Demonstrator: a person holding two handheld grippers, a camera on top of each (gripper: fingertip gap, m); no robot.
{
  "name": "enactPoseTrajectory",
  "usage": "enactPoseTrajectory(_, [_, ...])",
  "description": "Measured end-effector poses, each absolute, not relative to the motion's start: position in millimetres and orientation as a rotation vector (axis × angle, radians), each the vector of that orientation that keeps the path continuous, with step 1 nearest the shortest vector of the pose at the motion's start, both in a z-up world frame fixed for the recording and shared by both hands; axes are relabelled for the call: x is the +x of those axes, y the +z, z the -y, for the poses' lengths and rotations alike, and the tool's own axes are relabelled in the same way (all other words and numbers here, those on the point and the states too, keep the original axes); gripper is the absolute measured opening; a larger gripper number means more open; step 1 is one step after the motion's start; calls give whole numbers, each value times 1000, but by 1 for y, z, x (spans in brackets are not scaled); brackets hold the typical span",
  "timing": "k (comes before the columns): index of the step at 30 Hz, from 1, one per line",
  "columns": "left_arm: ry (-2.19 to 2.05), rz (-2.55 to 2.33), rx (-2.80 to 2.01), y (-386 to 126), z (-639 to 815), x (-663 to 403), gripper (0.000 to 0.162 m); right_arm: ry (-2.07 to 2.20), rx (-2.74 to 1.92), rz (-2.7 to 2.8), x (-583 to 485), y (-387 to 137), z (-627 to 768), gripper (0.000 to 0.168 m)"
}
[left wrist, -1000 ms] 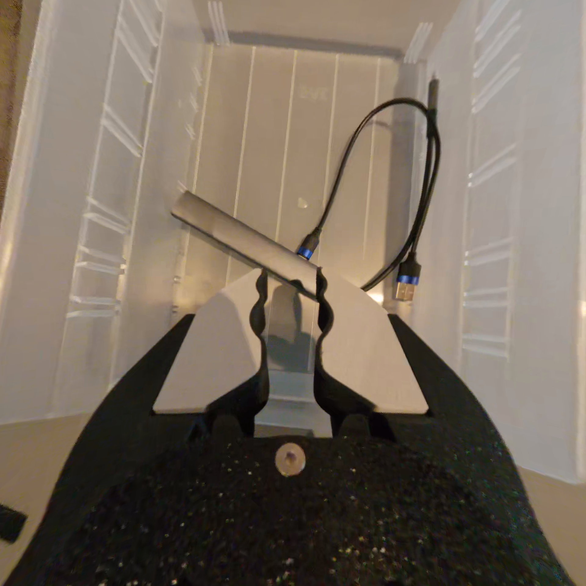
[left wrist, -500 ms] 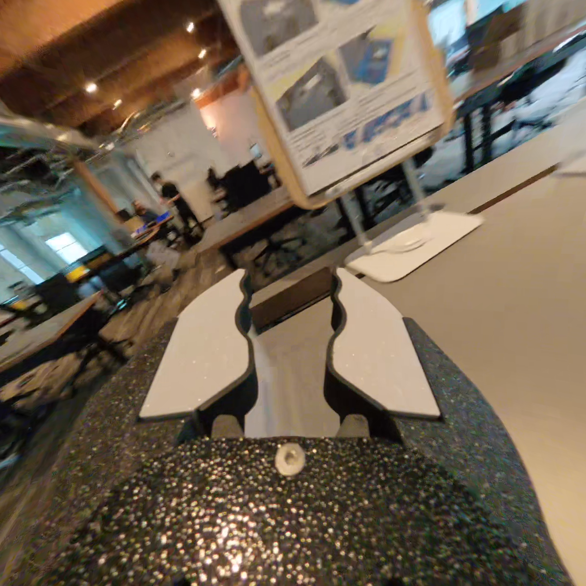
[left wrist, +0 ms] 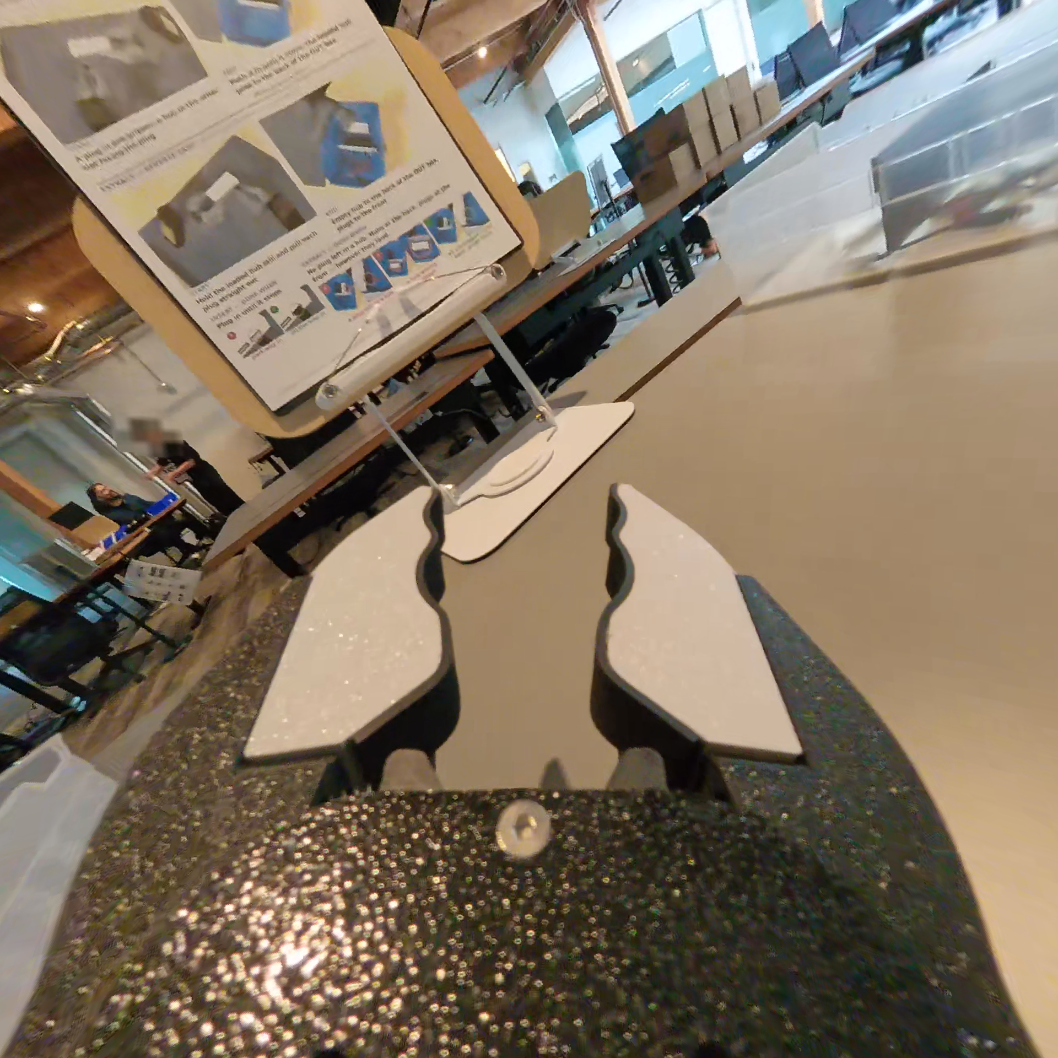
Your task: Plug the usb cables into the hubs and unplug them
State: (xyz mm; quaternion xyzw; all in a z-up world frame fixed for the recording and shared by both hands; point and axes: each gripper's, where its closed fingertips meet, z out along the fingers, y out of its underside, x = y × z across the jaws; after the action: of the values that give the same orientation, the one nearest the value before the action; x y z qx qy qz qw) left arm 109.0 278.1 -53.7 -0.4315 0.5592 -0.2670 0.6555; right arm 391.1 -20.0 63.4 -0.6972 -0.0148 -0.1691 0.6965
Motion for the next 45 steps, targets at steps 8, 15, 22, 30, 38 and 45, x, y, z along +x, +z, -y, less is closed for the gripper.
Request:
enactPoseTrajectory(8, [-624, -1309, -1042, -72, -277, 118, 51, -111, -2280, -123, 493, -35, 32, 16])
enactPoseTrajectory(15, [-597, -1336, -1013, -74, -272, 117, 50, -161, -2506, -157, 516, -89, 16, 29])
enactPoseTrajectory(22, [-586, -1331, -1046, -75, -277, 113, 48, -225, -2456, -149, 519, -76, 15, 32])
enactPoseTrajectory(30, [-604, -1343, -1032, -74, -267, 121, 46, -411, -2142, 79, 490, 7, -30, 18])
enactPoseTrajectory(38, [-834, -1560, -948, -31, -207, 214, 45, -321, -2057, 161, 491, 25, -58, 7])
enactPoseTrajectory(45, [-767, -2052, -943, 16, -145, 402, 46, -381, -1976, 160, 515, 52, -47, 11])
